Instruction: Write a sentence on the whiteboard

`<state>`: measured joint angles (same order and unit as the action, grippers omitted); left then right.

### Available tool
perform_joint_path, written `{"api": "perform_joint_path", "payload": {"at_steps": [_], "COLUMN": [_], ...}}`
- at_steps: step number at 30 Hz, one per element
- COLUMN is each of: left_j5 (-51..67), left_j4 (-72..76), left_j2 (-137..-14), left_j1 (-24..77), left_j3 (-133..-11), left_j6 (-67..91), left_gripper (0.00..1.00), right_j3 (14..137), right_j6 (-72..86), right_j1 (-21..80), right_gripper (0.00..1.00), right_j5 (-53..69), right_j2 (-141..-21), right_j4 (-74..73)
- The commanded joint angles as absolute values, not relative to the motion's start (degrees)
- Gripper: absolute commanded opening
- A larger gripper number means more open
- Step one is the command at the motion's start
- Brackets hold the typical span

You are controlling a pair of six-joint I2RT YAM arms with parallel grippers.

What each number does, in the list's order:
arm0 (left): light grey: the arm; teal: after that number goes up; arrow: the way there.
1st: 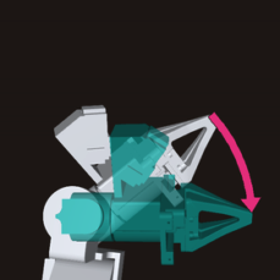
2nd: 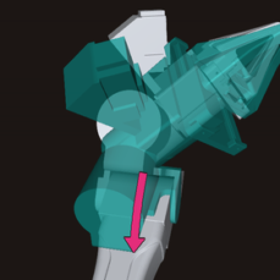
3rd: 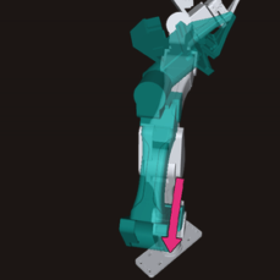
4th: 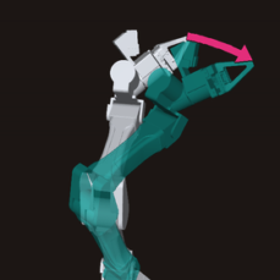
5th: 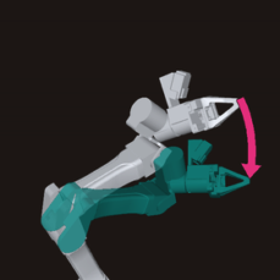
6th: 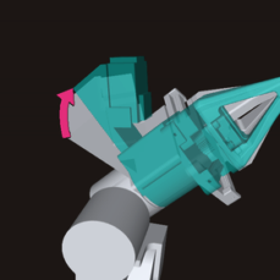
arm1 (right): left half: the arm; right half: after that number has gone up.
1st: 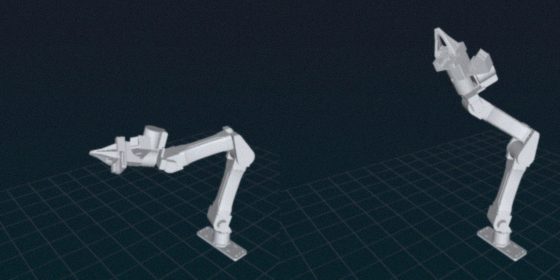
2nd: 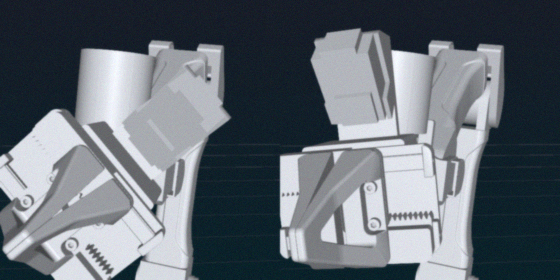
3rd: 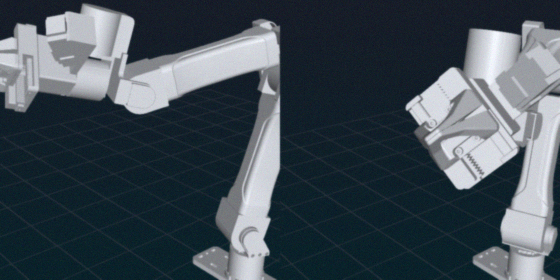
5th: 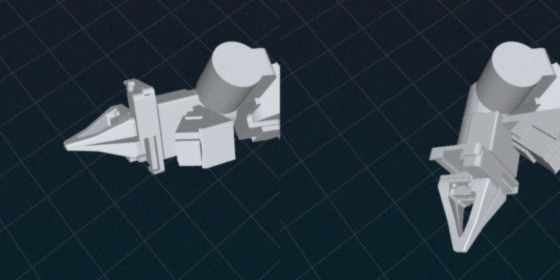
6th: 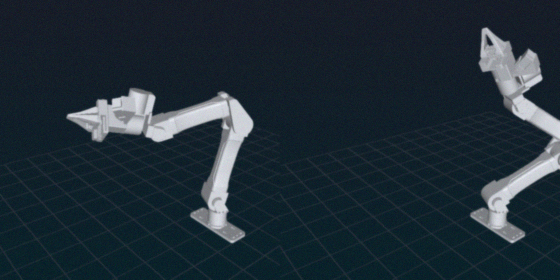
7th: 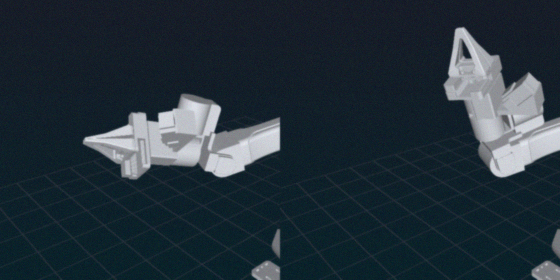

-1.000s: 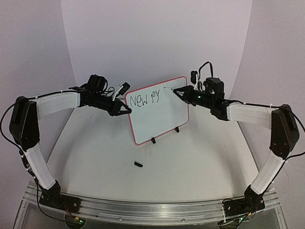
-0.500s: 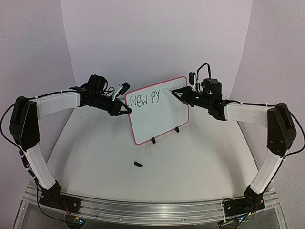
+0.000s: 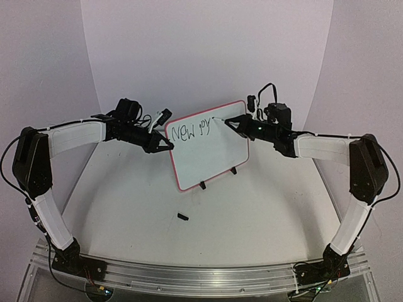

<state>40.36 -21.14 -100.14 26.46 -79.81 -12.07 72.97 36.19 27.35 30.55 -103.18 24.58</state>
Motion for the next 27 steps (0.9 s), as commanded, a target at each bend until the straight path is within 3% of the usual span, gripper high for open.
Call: {"api": "perform_joint_path", "payload": {"at_steps": [1, 27], "left_j5": [39.81, 39.73], "left_j4": [-27.07, -27.24], "left_j2": [-101.78, -101.12], "left_j1": [27.75, 27.86], "left_j3": [-80.24, -80.24], "left_j6": [-14.26, -14.24], "left_gripper": [0.00, 0.00], "right_j3": [73.96, 70.42], "right_j6": [36.50, 34.27], "right_j1": [27.33, 27.33], "right_gripper": [0.00, 0.00], "right_j5": [32.50, 27.43], "right_j2": [-104.32, -100.09], "right_j4": [26.47, 23.62]}}
